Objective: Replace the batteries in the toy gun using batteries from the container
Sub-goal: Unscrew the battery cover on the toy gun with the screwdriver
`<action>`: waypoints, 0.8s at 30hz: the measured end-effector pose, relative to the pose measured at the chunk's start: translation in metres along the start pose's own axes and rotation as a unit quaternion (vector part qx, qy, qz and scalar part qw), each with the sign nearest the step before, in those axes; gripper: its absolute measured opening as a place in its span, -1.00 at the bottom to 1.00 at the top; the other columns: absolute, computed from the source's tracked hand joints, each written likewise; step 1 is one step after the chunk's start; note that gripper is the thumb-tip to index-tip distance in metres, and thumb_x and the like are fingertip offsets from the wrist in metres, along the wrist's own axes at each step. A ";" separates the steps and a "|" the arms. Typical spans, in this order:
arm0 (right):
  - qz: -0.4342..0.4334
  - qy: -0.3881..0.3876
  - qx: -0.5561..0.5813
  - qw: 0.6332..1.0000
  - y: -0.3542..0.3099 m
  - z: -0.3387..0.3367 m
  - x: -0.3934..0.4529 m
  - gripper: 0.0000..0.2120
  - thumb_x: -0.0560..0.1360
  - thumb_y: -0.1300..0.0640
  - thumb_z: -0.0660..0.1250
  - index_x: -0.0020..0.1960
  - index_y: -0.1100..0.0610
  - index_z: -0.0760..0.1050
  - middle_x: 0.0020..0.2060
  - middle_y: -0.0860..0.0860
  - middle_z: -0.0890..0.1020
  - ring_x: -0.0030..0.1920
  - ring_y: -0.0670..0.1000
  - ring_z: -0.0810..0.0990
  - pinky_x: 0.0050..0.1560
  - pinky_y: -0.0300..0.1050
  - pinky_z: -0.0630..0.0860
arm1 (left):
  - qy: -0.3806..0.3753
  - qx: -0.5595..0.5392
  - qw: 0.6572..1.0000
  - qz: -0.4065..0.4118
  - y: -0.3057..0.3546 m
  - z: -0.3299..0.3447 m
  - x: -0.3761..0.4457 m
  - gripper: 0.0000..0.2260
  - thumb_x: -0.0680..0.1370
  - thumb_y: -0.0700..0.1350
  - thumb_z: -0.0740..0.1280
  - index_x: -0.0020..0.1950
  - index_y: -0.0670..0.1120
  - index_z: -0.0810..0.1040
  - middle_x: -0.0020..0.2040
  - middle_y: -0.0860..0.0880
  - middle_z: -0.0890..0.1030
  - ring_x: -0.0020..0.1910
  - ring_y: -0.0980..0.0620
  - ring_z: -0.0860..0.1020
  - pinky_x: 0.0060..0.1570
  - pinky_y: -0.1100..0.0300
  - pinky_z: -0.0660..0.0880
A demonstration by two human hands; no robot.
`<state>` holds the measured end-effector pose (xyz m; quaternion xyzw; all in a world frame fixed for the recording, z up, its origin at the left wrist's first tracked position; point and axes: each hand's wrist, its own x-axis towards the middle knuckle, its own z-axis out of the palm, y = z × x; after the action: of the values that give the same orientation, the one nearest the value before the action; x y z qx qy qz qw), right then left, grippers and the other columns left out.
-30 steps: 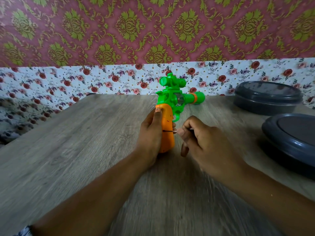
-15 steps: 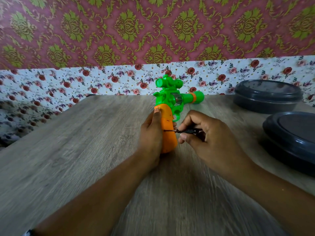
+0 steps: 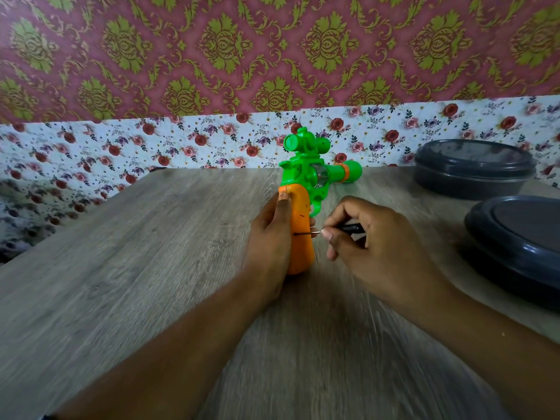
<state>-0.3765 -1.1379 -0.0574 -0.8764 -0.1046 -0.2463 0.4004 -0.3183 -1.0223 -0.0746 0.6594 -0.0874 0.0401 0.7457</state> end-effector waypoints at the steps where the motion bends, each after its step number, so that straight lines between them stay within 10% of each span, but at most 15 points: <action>1: -0.004 -0.001 0.017 1.000 -0.001 -0.001 0.000 -0.86 0.44 0.20 0.35 -0.26 0.03 0.46 -0.41 -0.07 0.62 -0.32 -0.17 0.58 -0.32 -0.42 0.40 | -0.003 0.003 1.000 0.000 -0.001 0.000 0.000 -0.83 0.64 0.02 0.08 0.06 0.10 0.46 -0.46 0.26 0.61 -0.45 0.31 0.58 -0.37 0.33 0.53; 8: 0.027 -0.028 0.054 0.998 -0.002 0.000 -0.001 -0.93 0.50 0.09 0.27 -0.13 0.06 0.48 -0.20 -0.05 0.64 -0.40 -0.26 0.54 -0.42 -0.39 0.37 | -0.004 0.021 1.000 0.012 -0.002 -0.001 0.001 -0.82 0.64 0.04 0.09 0.09 0.14 0.47 -0.43 0.25 0.62 -0.40 0.32 0.58 -0.30 0.31 0.52; 13: 0.043 -0.006 -0.097 0.994 -0.004 -0.001 -0.004 -0.62 0.49 -0.19 0.03 -0.24 0.09 0.39 -0.40 0.06 0.60 -0.37 0.04 0.55 -0.21 0.05 0.51 | -0.005 0.004 1.000 0.005 -0.003 0.000 0.002 -0.82 0.64 0.03 0.10 0.12 0.09 0.47 -0.44 0.25 0.62 -0.45 0.31 0.58 -0.41 0.38 0.51; 24: 0.024 -0.005 0.059 0.998 -0.005 0.001 -0.001 -0.90 0.45 0.24 0.34 -0.18 0.09 0.46 -0.36 -0.06 0.61 -0.25 -0.17 0.57 -0.31 -0.44 0.38 | -0.026 0.009 0.999 0.023 -0.005 -0.001 0.003 -0.81 0.65 0.00 0.08 -0.01 0.15 0.48 -0.44 0.28 0.61 -0.41 0.35 0.59 -0.37 0.42 0.52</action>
<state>-0.3787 -1.1334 -0.0549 -0.8545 -0.1000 -0.2259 0.4569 -0.3144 -1.0218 -0.0791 0.6647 -0.1212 0.0412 0.7361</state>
